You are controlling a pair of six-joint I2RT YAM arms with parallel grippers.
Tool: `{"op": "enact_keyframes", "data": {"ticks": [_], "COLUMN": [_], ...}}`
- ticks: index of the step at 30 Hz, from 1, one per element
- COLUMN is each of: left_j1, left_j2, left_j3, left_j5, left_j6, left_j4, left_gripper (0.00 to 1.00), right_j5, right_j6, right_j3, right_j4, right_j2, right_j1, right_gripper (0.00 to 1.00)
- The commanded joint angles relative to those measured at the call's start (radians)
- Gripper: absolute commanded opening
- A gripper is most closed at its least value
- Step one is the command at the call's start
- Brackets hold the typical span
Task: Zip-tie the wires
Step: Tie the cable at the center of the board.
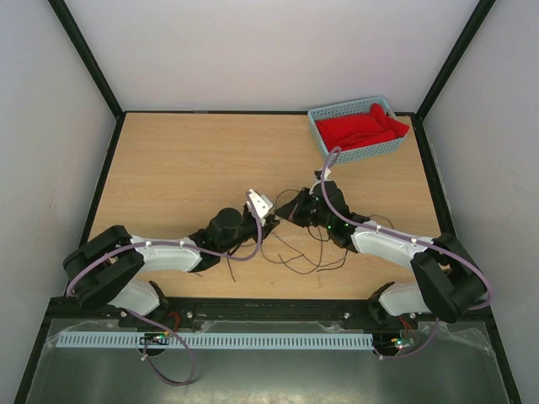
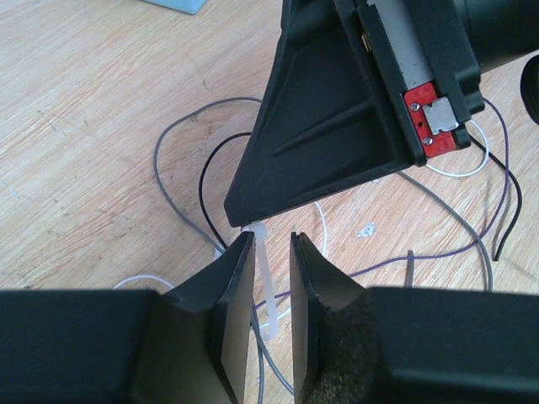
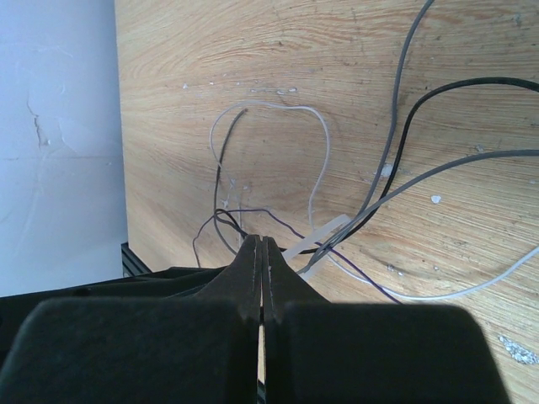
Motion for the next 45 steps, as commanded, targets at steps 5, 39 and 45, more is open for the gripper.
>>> {"op": "enact_keyframes", "data": {"ticks": [5, 39, 45], "left_j1": [-0.003, -0.003, -0.003], "left_j2": [0.023, 0.032, 0.072], "left_j3": [0.037, -0.033, -0.009], "left_j5": [-0.028, -0.062, -0.072], "left_j6": [0.010, -0.023, -0.027], "left_j4": [0.064, 0.161, 0.195], "left_gripper": [0.25, 0.38, 0.40], "right_j5": [-0.054, 0.017, 0.015], "right_j6": [0.036, 0.039, 0.050], "right_j3": [-0.016, 0.018, 0.014], "right_j4": [0.065, 0.061, 0.064], "right_j2": [-0.006, 0.005, -0.002], "right_j1": [0.010, 0.013, 0.013], "right_gripper": [0.00, 0.00, 0.00]}}
